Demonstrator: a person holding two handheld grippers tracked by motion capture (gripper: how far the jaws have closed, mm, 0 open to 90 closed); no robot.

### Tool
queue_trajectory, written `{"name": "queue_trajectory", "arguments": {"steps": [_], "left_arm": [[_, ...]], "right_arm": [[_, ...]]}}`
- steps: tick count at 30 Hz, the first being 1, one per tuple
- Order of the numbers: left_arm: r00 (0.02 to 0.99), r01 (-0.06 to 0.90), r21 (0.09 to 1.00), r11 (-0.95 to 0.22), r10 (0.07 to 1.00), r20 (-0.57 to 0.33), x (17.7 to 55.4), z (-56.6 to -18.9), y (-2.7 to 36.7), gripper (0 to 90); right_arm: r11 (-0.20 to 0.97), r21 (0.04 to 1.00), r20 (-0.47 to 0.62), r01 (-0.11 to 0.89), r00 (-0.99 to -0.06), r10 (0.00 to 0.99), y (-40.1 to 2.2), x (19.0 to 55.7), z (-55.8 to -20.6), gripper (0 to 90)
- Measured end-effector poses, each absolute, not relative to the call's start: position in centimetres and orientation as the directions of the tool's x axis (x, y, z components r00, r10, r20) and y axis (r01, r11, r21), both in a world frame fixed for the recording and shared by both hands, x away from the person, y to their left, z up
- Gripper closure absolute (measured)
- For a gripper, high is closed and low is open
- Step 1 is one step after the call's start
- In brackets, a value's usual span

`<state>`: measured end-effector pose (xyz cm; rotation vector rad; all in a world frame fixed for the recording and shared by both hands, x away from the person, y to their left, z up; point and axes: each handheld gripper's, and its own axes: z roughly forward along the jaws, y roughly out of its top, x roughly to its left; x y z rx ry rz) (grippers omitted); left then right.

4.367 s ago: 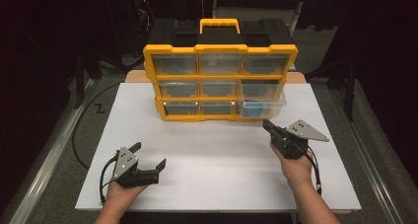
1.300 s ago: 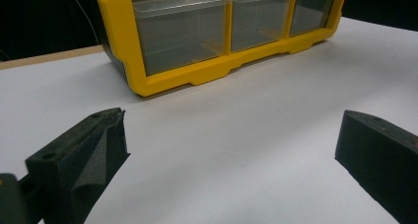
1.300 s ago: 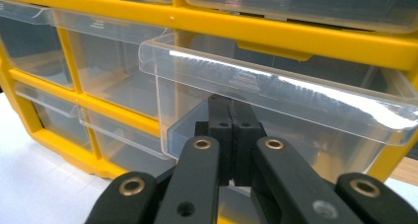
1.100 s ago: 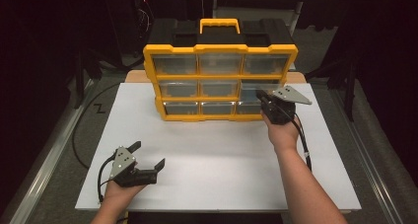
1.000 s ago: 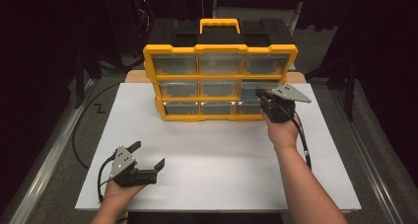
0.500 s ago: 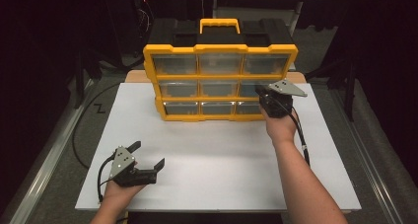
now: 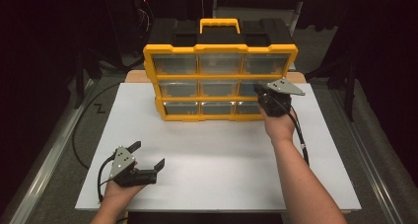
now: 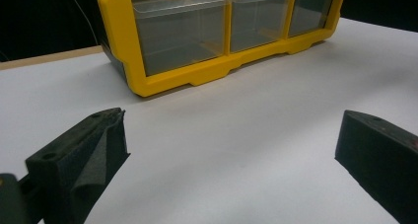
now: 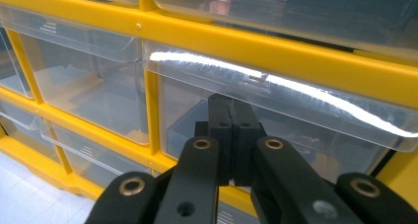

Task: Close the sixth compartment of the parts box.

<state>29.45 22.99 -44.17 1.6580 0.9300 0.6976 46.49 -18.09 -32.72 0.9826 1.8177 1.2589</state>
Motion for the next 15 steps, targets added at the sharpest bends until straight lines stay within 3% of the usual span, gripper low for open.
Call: {"name": "queue_trajectory", "arguments": {"steps": [7, 15], "left_arm": [[0.524, 0.234, 0.963, -0.136, 0.851, -0.008, 29.49, -44.21, 23.02, 0.3], [0.527, 0.237, 0.962, -0.139, 0.850, -0.006, 29.49, -44.25, 22.98, 0.3]], "right_arm": [[0.253, 0.948, -0.137, 0.191, -0.474, 0.870, -18.17, 46.42, -32.66, 90.0], [0.236, 0.946, -0.091, 0.223, -0.516, 0.852, -18.57, 45.71, -32.58, 67.4]]}}
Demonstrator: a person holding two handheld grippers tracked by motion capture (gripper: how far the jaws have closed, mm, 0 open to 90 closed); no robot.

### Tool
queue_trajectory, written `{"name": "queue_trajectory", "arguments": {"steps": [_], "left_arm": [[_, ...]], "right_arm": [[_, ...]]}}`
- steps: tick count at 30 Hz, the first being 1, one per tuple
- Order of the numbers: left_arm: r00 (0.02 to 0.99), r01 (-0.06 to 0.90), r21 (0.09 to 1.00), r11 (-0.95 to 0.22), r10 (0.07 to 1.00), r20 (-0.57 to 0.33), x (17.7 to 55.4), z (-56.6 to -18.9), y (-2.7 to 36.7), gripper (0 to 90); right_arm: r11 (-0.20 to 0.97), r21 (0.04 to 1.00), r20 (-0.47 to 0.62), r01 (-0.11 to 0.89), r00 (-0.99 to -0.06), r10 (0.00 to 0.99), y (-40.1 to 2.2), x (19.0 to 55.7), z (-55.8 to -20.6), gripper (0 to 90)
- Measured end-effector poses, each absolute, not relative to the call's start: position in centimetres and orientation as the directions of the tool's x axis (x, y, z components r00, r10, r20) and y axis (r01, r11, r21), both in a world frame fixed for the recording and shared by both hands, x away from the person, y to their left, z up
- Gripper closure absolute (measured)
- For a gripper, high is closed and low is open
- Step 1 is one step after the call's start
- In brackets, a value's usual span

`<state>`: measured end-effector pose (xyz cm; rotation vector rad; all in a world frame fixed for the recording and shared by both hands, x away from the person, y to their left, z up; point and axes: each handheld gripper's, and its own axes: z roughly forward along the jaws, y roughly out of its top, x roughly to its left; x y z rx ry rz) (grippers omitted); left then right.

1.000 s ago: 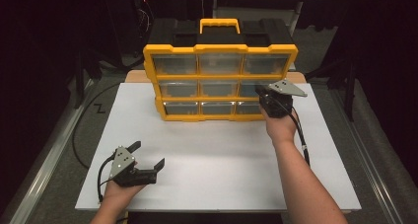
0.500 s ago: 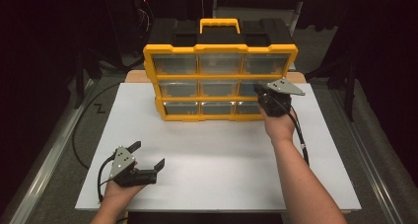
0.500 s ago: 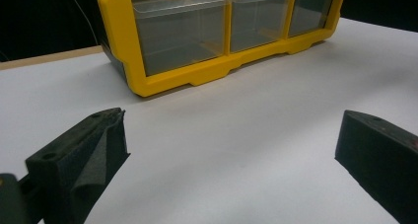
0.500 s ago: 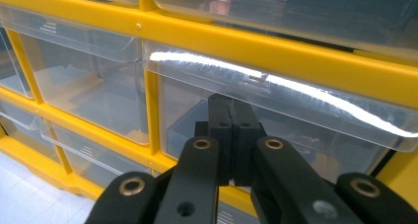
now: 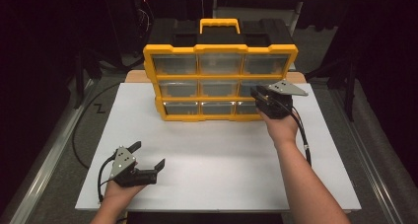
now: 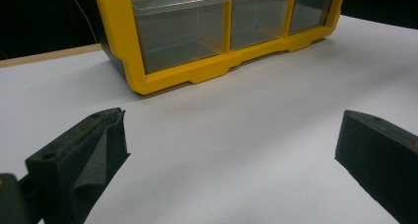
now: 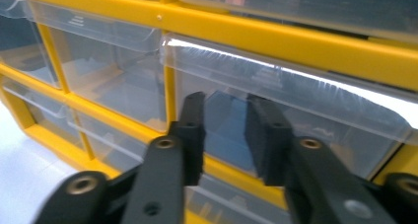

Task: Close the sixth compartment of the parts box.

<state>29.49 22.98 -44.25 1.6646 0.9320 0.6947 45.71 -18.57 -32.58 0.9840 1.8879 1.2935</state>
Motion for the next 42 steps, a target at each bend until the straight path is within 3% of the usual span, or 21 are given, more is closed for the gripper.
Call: {"name": "queue_trajectory", "arguments": {"steps": [3, 13, 29, 42], "left_arm": [[0.525, 0.236, 0.962, -0.137, 0.851, -0.008, 29.5, -44.2, 22.9, 0.3], [0.525, 0.239, 0.960, -0.146, 0.851, -0.001, 29.4, -44.3, 22.8, 0.3], [0.509, 0.244, 0.959, -0.145, 0.861, 0.000, 29.4, -44.3, 22.9, 0.3], [0.502, 0.245, 0.960, -0.134, 0.865, -0.007, 29.5, -44.4, 22.8, 0.3]], "right_arm": [[0.236, 0.946, -0.084, 0.224, -0.532, 0.842, -18.7, 45.0, -32.6, 58.1], [0.226, 0.944, -0.053, 0.241, -0.564, 0.824, -19.8, 42.1, -33.8, 0.9], [0.207, 0.950, -0.022, 0.235, -0.610, 0.792, -23.1, 36.8, -36.6, 0.9], [0.234, 0.945, -0.050, 0.229, -0.604, 0.796, -25.8, 32.9, -41.3, 0.9]]}}
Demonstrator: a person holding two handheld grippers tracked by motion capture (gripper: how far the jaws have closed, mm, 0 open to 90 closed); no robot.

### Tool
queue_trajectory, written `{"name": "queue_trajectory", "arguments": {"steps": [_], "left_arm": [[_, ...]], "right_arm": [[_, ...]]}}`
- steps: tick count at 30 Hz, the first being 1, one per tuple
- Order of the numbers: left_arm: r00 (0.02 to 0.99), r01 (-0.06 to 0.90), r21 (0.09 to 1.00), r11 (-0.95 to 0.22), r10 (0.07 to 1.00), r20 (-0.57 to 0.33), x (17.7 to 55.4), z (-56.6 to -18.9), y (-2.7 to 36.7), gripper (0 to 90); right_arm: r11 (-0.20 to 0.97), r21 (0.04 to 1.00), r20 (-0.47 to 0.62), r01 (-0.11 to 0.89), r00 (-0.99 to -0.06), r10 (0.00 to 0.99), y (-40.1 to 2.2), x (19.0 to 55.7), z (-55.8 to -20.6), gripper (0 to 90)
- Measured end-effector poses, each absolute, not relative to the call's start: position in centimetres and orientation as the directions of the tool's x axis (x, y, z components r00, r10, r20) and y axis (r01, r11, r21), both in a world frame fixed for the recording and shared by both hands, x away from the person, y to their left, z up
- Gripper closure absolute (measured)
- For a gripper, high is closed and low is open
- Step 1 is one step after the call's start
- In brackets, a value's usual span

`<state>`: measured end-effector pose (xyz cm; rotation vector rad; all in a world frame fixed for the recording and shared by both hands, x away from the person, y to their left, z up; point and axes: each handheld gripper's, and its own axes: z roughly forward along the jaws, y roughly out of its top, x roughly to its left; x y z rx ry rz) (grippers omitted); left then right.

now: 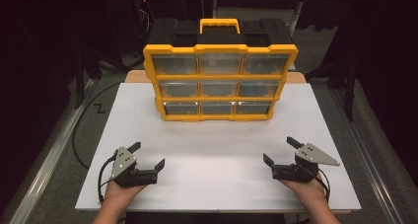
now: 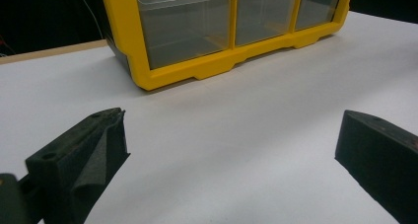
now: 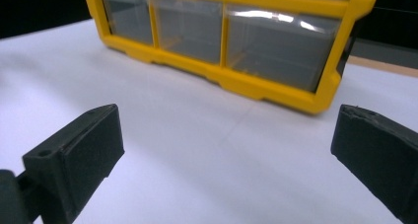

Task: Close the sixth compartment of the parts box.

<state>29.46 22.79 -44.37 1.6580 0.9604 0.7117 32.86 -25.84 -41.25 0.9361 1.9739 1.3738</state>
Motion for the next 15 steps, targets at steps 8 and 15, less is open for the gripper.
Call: {"name": "queue_trajectory", "arguments": {"steps": [8, 15], "left_arm": [[0.510, 0.253, 0.955, -0.156, 0.860, 0.006, 29.36, -44.40, 22.49, 0.3], [0.509, 0.255, 0.956, -0.148, 0.861, -0.002, 29.20, -44.39, 22.58, 0.3]], "right_arm": [[0.225, 0.948, -0.054, 0.224, -0.583, 0.810, -26.78, 32.64, -41.70, 0.9], [0.238, 0.946, -0.068, 0.220, -0.582, 0.810, -26.53, 32.65, -41.85, 0.9]]}}
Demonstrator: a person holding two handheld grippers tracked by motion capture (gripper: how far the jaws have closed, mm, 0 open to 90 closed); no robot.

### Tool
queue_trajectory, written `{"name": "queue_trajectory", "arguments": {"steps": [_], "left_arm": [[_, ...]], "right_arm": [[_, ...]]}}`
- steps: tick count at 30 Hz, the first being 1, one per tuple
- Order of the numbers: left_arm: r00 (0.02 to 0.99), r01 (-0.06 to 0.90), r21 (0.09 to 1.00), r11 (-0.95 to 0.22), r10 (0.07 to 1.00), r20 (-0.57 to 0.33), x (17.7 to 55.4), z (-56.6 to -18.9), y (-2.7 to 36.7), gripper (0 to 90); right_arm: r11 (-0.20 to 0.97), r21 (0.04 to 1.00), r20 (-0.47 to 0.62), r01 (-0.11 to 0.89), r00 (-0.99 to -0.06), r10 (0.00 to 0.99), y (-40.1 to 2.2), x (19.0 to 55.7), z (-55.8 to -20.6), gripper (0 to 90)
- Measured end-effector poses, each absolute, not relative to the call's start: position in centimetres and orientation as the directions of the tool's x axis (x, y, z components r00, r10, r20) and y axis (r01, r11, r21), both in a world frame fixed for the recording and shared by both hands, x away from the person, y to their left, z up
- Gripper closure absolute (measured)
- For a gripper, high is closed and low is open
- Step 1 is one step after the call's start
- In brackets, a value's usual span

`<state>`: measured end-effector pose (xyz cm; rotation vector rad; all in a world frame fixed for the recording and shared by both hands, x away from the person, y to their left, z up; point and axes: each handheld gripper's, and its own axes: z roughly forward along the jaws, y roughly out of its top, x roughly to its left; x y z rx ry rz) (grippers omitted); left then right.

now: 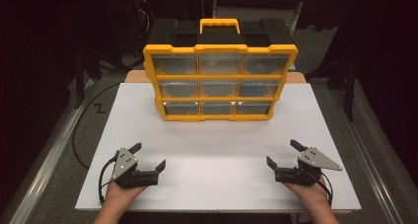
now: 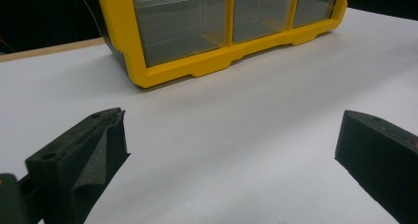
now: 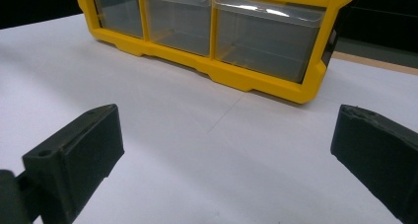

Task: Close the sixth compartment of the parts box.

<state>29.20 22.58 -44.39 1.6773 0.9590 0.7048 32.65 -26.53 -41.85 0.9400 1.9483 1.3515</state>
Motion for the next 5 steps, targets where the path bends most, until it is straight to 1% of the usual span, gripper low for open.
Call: {"name": "queue_trajectory", "arguments": {"steps": [5], "left_arm": [[0.508, 0.258, 0.955, -0.149, 0.861, -0.003, 29.29, -44.44, 22.56, 0.3]], "right_arm": [[0.243, 0.943, -0.069, 0.229, -0.578, 0.813, -26.44, 32.73, -42.04, 0.9]]}}
